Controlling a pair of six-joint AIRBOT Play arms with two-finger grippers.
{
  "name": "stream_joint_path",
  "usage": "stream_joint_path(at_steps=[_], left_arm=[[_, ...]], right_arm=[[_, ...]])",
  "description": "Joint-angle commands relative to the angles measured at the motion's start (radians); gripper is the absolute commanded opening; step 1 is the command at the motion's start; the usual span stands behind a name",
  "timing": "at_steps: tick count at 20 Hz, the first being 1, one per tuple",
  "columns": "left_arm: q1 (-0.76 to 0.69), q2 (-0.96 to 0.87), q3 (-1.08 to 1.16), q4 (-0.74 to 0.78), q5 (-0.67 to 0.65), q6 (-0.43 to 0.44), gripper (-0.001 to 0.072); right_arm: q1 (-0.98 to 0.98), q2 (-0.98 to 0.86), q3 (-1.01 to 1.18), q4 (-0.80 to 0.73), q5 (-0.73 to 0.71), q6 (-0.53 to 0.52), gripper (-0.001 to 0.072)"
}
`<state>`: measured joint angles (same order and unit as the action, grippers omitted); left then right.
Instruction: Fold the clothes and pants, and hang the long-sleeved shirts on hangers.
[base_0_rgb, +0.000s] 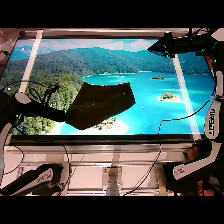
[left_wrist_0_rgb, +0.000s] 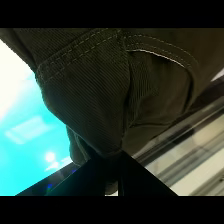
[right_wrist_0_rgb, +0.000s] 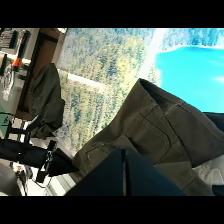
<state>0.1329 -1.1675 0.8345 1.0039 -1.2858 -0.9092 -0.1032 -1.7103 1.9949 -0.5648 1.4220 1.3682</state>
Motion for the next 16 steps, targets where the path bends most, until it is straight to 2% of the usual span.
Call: stream_joint_path(at_steps=[1, 3, 6, 9, 11, 13, 16], left_arm=[[0.0, 0.016, 0.002, -0.157, -0.048, 0.001, 0.0025], [0.0, 0.034, 0.002, -0.335, -0.055, 0.002, 0.0025], [-0.005, 0.048, 0.015, -0.678, -0.085, 0.084, 0.0025], [-0.065, 0.052, 0.069, -0.983, -0.08, 0.092, 0.0024], [-0.165, 0.052, 0.15, -1.065, -0.018, 0.092, 0.0025], [-0.285, 0.052, 0.246, -1.065, 0.106, 0.122, 0.0024], [-0.397, 0.052, 0.357, -1.051, 0.421, 0.137, 0.0024]], right_arm=[[0.001, -0.003, 0.0, -0.031, -0.013, -0.011, 0.0034], [0.001, -0.01, -0.001, -0.038, -0.014, -0.012, 0.0033], [0.001, -0.023, -0.001, -0.036, -0.025, -0.027, 0.0033], [-0.011, -0.023, 0.0, 0.002, -0.073, -0.028, 0.0033], [-0.023, -0.023, 0.0, 0.018, -0.093, -0.027, 0.0033], [-0.024, -0.022, 0.0, 0.016, -0.094, -0.027, 0.0034], [-0.024, -0.022, 0.0, 0.007, -0.093, -0.027, 0.0034]])
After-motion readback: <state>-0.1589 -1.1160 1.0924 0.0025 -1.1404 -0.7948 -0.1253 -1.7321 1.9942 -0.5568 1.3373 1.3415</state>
